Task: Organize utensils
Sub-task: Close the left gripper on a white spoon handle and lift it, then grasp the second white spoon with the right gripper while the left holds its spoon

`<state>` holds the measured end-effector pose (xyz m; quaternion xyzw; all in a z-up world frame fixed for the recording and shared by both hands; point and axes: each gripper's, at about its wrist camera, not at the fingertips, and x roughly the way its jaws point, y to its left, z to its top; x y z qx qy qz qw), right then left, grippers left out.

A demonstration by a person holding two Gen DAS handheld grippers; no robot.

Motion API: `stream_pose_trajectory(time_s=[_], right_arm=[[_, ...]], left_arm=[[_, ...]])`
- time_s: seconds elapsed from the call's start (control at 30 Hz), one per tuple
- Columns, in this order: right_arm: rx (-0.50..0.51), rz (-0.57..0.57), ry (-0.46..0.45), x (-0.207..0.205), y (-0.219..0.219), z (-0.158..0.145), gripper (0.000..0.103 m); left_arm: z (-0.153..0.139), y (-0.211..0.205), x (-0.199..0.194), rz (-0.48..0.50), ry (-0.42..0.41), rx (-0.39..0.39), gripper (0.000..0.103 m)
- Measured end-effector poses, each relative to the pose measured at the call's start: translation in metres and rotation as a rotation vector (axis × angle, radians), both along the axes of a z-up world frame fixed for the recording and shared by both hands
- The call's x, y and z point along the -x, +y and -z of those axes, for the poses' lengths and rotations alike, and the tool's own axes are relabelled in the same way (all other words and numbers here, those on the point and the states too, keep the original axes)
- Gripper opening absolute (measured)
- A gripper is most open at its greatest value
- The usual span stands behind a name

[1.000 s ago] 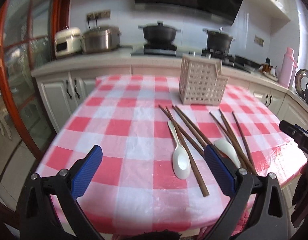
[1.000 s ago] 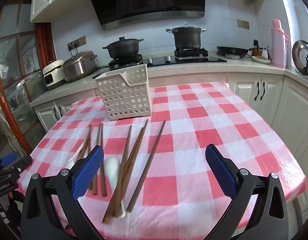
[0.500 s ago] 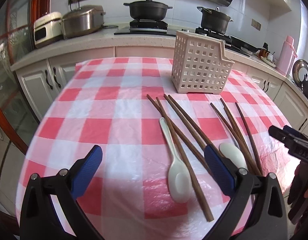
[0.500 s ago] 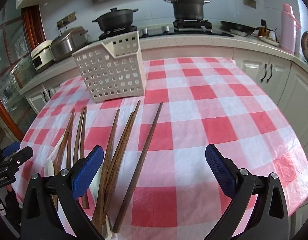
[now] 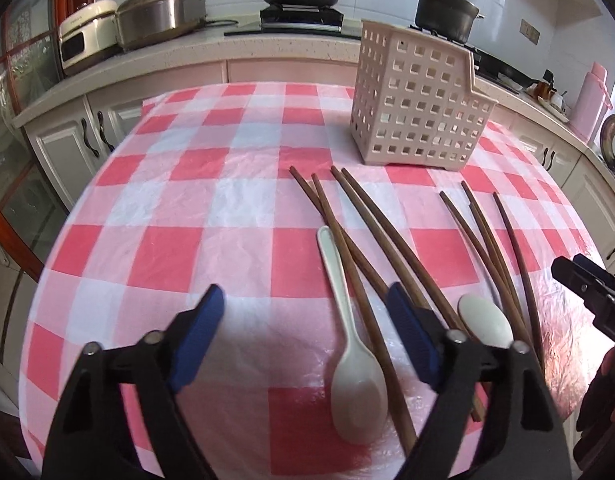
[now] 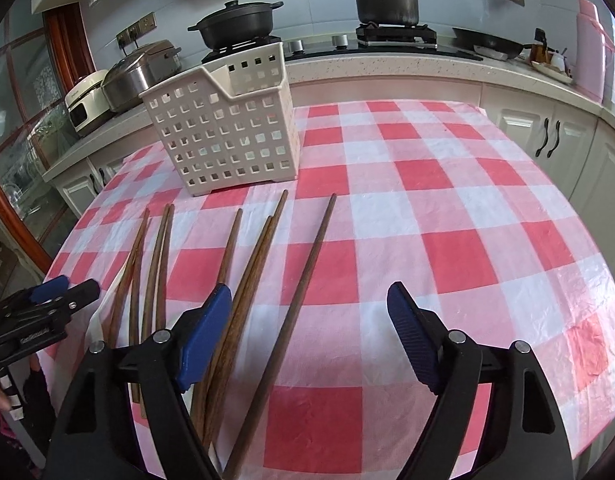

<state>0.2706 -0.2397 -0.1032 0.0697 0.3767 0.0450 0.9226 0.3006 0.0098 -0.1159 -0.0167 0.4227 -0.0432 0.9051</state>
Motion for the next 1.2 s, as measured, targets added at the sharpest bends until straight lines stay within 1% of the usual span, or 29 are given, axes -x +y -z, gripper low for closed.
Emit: stream_pose_trajectory(time_s=[0.1,0.17,0.2,0.23,0.3,0.37,0.43,0.6,0.7,0.77,0.83,0.87,0.93,1.03,1.1,1.13,1.2], right_arm=[[0.000,-0.020,-0.007,0.001,0.005,-0.001,0.076],[-0.004,-0.038,-0.011,0.002,0.010,-0.003,0.076],[-0.003,-0.051,-0.014,0.003,0.012,-0.004,0.076],[-0.001,-0.068,-0.019,0.004,0.016,-0.006,0.076],[0.007,-0.102,-0.030,0.006,0.024,-0.008,0.076],[0.015,-0.132,-0.036,0.008,0.030,-0.009,0.076],[0.018,-0.143,-0.033,0.008,0.033,-0.009,0.075],[0.016,-0.137,-0.027,0.007,0.034,-0.008,0.075],[0.017,-0.133,-0.028,0.007,0.033,-0.008,0.075],[0.020,-0.137,-0.026,0.007,0.034,-0.008,0.075],[0.025,-0.146,-0.024,0.007,0.036,-0.007,0.075],[0.027,-0.153,-0.022,0.007,0.037,-0.007,0.075],[0.024,-0.175,-0.016,0.008,0.040,-0.006,0.072],[0.021,-0.210,-0.007,0.011,0.045,-0.004,0.065],[0.020,-0.233,-0.001,0.012,0.049,-0.004,0.057],[0.019,-0.250,0.001,0.014,0.053,-0.004,0.055],[0.026,-0.289,0.004,0.017,0.062,-0.004,0.047]], left_arm=[[0.003,-0.003,-0.003,0.012,0.012,-0.002,0.066],[0.006,-0.006,-0.005,0.022,0.024,-0.009,0.057],[0.007,-0.006,-0.006,0.024,0.030,-0.006,0.051],[0.009,-0.006,-0.007,0.026,0.040,0.000,0.047],[0.012,-0.007,-0.009,0.031,0.057,0.010,0.042],[0.013,-0.008,-0.012,0.032,0.062,0.002,0.040],[0.014,-0.008,-0.016,0.032,0.067,-0.007,0.036],[0.018,-0.014,-0.027,0.047,0.090,-0.033,0.029],[0.019,-0.018,-0.030,0.052,0.085,-0.063,0.028],[0.020,-0.018,-0.032,0.053,0.083,-0.063,0.026],[0.020,-0.017,-0.033,0.048,0.078,-0.064,0.014],[0.020,-0.017,-0.033,0.046,0.075,-0.063,0.014],[0.020,-0.015,-0.031,0.046,0.071,-0.055,0.011],[0.016,-0.009,-0.024,0.039,0.047,-0.041,0.011],[0.012,-0.005,-0.018,0.030,0.021,-0.041,0.011],[0.009,-0.002,-0.014,0.025,0.010,-0.039,0.011],[0.004,0.005,-0.007,0.014,-0.011,-0.025,0.011]])
